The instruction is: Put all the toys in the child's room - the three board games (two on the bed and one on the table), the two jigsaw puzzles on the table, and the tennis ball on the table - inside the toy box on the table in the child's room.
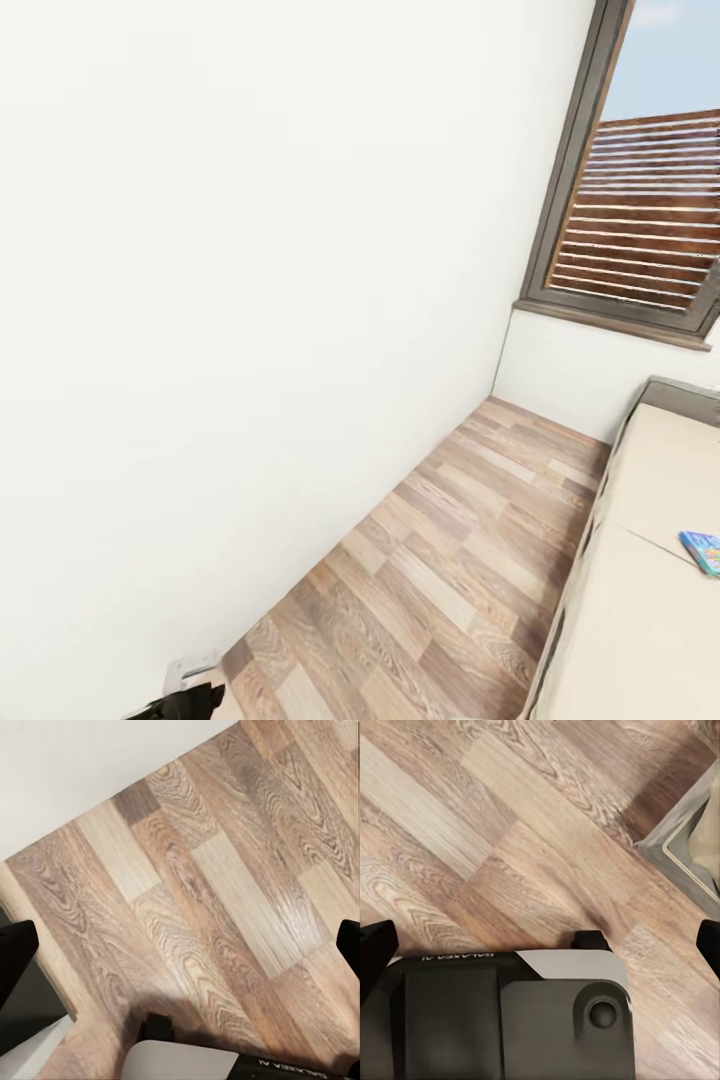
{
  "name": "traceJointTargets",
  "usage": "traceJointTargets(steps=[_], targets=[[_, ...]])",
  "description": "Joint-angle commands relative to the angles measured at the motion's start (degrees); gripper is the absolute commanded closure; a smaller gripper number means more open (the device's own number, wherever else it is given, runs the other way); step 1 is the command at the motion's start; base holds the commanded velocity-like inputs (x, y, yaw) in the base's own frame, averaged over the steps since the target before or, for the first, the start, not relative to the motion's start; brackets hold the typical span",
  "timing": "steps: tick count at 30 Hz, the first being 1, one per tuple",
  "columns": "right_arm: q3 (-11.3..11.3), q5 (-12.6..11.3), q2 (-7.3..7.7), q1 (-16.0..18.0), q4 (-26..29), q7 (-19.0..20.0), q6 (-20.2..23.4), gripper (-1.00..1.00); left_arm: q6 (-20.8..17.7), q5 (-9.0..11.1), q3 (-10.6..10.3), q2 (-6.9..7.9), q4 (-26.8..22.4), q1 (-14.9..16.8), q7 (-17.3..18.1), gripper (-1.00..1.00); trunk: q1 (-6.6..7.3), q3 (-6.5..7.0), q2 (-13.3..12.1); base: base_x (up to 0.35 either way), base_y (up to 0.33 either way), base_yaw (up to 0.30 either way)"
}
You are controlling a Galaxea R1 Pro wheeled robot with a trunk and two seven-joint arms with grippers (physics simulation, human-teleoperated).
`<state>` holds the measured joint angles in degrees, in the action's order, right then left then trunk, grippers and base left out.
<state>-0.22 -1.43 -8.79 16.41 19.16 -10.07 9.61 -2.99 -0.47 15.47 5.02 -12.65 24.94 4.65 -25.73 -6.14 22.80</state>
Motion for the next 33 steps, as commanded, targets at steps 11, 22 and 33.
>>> traceJointTargets(steps=[11,22,33], targets=[[-0.04,-0.15,0.0,0.03,0.09,-0.21,0.31,-1.0,-0.26,-0.05,0.44,-0.01,-0.1,0.02,0.36,-1.0,-0.05,-0.91,0.12,0.152,0.019,-0.169],[-0.05,-0.15,0.0,0.03,0.08,-0.21,0.32,-1.0,-0.18,-0.05,0.44,-0.01,-0.1,0.02,0.36,-1.0,-0.05,-1.29,0.12,0.129,0.001,-0.239],[-0.05,-0.15,0.0,0.03,0.08,-0.21,0.26,-1.0,-0.17,-0.05,0.44,-0.01,-0.1,0.02,0.36,-1.0,-0.05,-1.31,0.12,0.019,0.0,-0.277]])
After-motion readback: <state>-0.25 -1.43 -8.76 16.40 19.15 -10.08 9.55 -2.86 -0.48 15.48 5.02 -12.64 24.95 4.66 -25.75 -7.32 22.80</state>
